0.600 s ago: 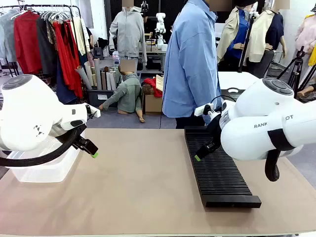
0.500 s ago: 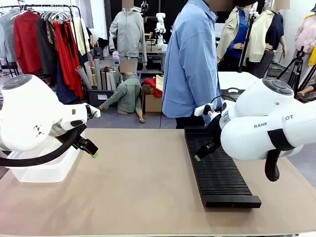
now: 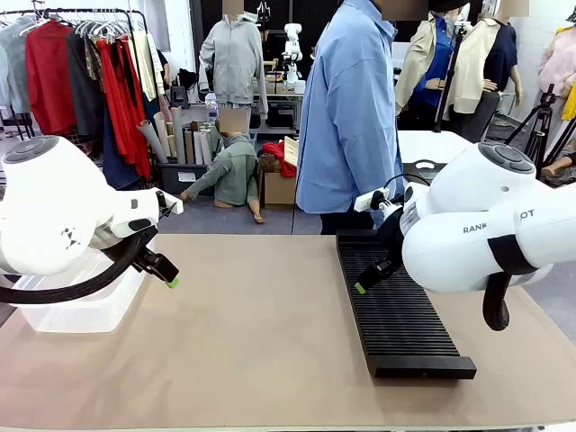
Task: Sort PCBs into racks and boxes based on the side picked up.
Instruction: Pick up the Blank PCB handed by the Human.
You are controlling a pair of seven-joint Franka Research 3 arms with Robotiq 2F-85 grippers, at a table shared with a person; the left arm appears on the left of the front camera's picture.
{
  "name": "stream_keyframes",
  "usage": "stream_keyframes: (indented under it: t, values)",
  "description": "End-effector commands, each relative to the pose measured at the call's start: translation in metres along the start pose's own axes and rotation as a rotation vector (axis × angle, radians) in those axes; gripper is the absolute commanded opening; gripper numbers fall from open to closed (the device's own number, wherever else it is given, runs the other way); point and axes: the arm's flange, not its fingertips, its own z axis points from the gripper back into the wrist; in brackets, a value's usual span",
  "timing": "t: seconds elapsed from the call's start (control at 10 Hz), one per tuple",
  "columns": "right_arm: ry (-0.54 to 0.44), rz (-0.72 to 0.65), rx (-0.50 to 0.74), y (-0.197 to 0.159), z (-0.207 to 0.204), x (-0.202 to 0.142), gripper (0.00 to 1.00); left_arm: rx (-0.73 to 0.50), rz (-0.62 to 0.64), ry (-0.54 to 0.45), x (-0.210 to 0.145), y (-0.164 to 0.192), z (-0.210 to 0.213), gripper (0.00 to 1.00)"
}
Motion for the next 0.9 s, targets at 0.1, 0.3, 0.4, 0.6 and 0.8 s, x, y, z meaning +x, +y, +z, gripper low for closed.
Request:
stream_keyframes:
  t: [0.1,0.3,0.4,0.6,0.8]
  values:
    - [-0.001,-0.005,0.0,-0.0004,0.0022,-0.0004,1.0,-0.002,0.002,0.003,-0.0002,0.0012,0.0021,1.0]
    - [-0.001,-0.005,0.0,-0.0004,0.0022,-0.0004,1.0,-0.002,0.002,0.003,-0.0002,0.0012,0.0021,1.0]
    - [-0.001,-0.005,0.0,-0.0004,0.0022,-0.0004,1.0,-0.002,0.002,0.003,-0.0002,0.0012,0.0021,1.0]
    - [-0.001,-0.005,0.0,-0.0004,0.0022,-0.0004,1.0,-0.002,0.002,0.003,-0.0002,0.0012,0.0021,1.0]
    - [0.0,0.0,0.0,0.0,0.0,0.0,1.0,0.0,0.0,0.0,0.0,0.0,0.0,1.0]
